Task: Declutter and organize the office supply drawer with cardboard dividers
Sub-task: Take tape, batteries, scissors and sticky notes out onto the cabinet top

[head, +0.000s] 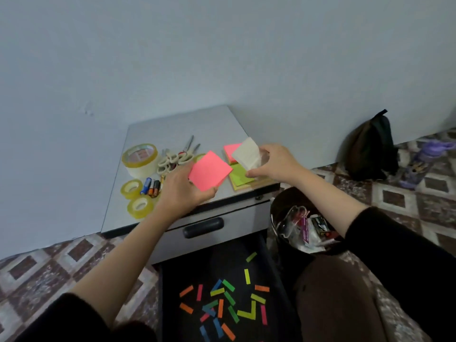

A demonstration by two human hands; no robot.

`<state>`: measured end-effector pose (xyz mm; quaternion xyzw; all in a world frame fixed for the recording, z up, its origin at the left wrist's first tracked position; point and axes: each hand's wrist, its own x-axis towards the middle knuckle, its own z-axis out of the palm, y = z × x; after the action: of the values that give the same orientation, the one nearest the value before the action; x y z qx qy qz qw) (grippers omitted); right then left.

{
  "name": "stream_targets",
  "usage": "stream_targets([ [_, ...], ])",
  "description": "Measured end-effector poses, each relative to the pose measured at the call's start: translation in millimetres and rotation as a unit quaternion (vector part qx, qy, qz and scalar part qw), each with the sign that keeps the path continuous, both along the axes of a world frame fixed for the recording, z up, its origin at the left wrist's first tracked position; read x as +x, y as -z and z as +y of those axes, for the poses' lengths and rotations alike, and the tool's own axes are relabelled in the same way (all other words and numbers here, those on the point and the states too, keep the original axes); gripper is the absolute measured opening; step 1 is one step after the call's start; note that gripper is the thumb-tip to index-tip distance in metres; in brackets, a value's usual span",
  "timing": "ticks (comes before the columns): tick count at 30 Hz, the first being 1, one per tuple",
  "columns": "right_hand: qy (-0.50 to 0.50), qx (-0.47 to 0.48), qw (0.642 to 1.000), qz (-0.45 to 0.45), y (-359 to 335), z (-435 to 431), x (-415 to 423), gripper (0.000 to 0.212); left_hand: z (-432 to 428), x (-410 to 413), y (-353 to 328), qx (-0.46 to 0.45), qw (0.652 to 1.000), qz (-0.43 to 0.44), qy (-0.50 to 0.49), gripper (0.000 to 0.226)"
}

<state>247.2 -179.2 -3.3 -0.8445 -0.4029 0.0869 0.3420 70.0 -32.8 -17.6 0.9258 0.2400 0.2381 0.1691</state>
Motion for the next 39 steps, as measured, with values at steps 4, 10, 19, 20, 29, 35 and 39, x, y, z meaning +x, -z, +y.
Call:
stream_targets([
  [4, 0.003, 0.037, 0.998, 0.041, -4, -2, 18, 0.04, 15, 28, -10, 0.027, 0.999, 0.012, 0.023, 0.082],
  [10, 0.022, 0.077, 0.992, 0.102, 3, -10, 46, 0.027, 31, 72, -27, 0.013, 0.997, 0.07, 0.029, 0.071],
  [19, 0.088, 0.073, 0.984, 0.136, 24, -20, 78, 0.038, 29, 124, -30, -0.008, 0.989, 0.135, 0.067, 0.104],
  [20, 0.086, 0.071, 0.985, 0.135, 26, -22, 80, 0.037, 29, 126, -28, -0.005, 0.987, 0.146, 0.071, 0.103],
  [29, 0.102, 0.05, 0.986, 0.125, 37, -34, 95, 0.055, 41, 139, -16, 0.005, 0.977, 0.205, 0.065, 0.086],
  [35, 0.095, 0.056, 0.985, 0.133, 38, -34, 92, 0.061, 38, 138, -15, -0.016, 0.975, 0.208, 0.078, 0.093],
  [39, 0.086, 0.042, 0.987, 0.125, 37, -30, 90, 0.061, 36, 136, -13, -0.012, 0.972, 0.216, 0.092, 0.089],
])
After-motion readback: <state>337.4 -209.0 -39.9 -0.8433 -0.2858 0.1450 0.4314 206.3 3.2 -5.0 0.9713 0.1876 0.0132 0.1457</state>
